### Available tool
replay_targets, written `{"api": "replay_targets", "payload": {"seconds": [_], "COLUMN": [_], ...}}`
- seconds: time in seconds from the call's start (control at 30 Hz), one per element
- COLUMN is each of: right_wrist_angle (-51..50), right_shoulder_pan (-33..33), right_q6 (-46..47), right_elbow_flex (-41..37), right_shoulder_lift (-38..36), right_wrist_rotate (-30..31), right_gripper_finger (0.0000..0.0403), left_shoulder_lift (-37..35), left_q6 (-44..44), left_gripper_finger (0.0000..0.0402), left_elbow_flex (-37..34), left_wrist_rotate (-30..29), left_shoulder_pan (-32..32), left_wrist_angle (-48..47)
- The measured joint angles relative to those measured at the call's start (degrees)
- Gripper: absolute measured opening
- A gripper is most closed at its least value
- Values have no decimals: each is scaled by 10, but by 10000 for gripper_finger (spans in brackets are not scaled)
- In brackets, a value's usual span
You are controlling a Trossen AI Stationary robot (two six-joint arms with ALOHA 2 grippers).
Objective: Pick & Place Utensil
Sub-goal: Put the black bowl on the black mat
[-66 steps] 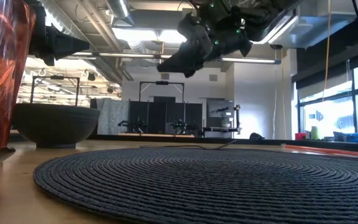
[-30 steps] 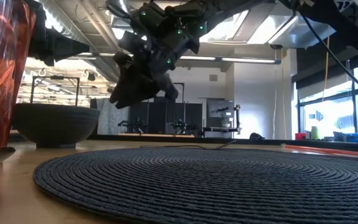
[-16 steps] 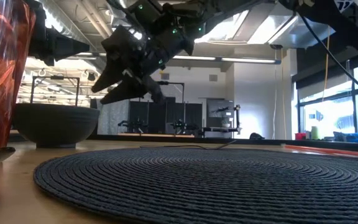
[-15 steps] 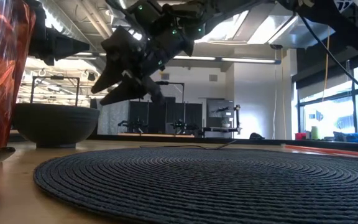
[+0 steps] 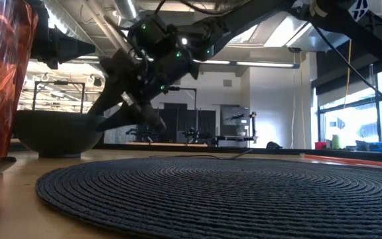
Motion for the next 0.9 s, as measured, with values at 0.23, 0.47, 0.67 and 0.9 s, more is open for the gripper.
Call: {"api": "replay_targets", "payload": {"seconds": [0.23, 0.47, 0.67, 0.9], "right_wrist_angle": [1, 0, 0, -17], "right_shoulder_pan": [-4, -5, -5, -5], "right_q6": [23, 42, 39, 49], "right_elbow_flex": [0, 0, 0, 0], "right_shoulder_lift": [8, 8, 11, 7], "right_wrist_rotate": [-3, -15, -13, 47], "right_gripper_finger": [177, 99, 15, 14], "left_shoulder_lift": [0, 0, 0, 0], "left_q6": [1, 1, 1, 1], "left_gripper_finger": [4, 4, 4, 4], "left_elbow_flex": [0, 0, 0, 0], "left_wrist_rotate": [0, 0, 0, 0], "left_shoulder_pan": [0, 0, 0, 0], "left_wrist_angle": [0, 0, 0, 0]}}
